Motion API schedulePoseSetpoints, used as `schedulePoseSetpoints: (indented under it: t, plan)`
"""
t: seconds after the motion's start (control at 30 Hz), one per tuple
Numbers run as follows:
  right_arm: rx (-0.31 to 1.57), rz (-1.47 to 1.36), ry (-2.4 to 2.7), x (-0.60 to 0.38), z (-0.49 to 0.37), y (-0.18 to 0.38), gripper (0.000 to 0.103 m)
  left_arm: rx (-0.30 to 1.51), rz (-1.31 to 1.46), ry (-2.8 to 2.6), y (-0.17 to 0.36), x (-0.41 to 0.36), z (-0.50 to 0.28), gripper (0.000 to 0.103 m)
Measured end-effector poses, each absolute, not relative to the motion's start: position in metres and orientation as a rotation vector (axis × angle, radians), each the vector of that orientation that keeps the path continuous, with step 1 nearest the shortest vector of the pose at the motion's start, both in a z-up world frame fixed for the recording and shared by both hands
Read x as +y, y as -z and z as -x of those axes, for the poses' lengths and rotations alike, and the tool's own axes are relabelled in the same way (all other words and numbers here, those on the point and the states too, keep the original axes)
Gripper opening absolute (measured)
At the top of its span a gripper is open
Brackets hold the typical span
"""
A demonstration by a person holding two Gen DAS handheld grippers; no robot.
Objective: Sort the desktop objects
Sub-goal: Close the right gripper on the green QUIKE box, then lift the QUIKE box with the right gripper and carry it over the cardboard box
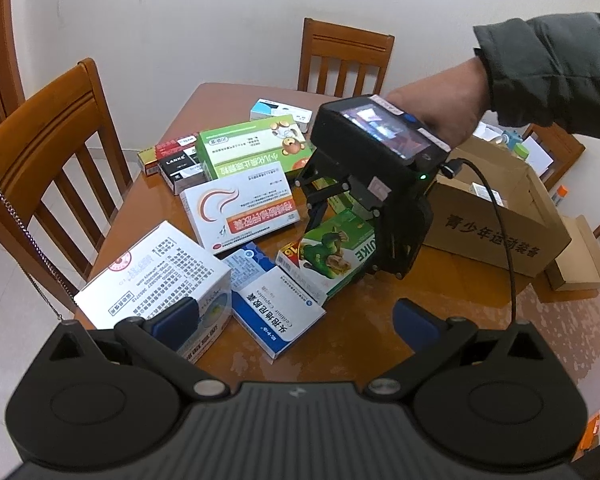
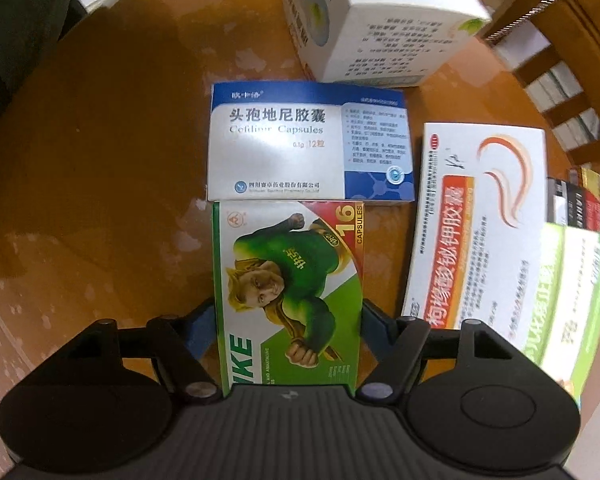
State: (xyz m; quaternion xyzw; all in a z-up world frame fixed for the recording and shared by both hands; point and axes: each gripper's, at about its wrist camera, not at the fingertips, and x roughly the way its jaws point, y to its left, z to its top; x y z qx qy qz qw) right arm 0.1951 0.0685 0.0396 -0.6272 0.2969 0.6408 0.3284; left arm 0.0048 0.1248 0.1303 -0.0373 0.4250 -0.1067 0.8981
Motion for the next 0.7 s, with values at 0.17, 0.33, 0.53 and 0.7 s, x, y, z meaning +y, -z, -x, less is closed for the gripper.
schedulePoseSetpoints:
  t: [0.17,0.33,0.53,0.7]
  plan:
    - [0.840,1.515,-1.600,0.059,-0.171,-0.056,0.077,0.860,0.060,0.243,-0.137,0.121,-0.007,0.103]
    - [0.896,1.386,-1.508,0.058,-0.172,-0.071,0.077,0.841,0.031,0.280,-0.144,0.114,-0.006,0.103]
    - [1.037,1.201,-1.366,0.021,-0.151,-0.109,0.077,0.837,-0.003,0.330,-0.148,0.103,-0.009,0.103]
    - [1.144,1.079,-1.215,-0.001,-0.141,-0.106,0.077,0.828,-0.044,0.394,-0.152,0.088,-0.014,0.103]
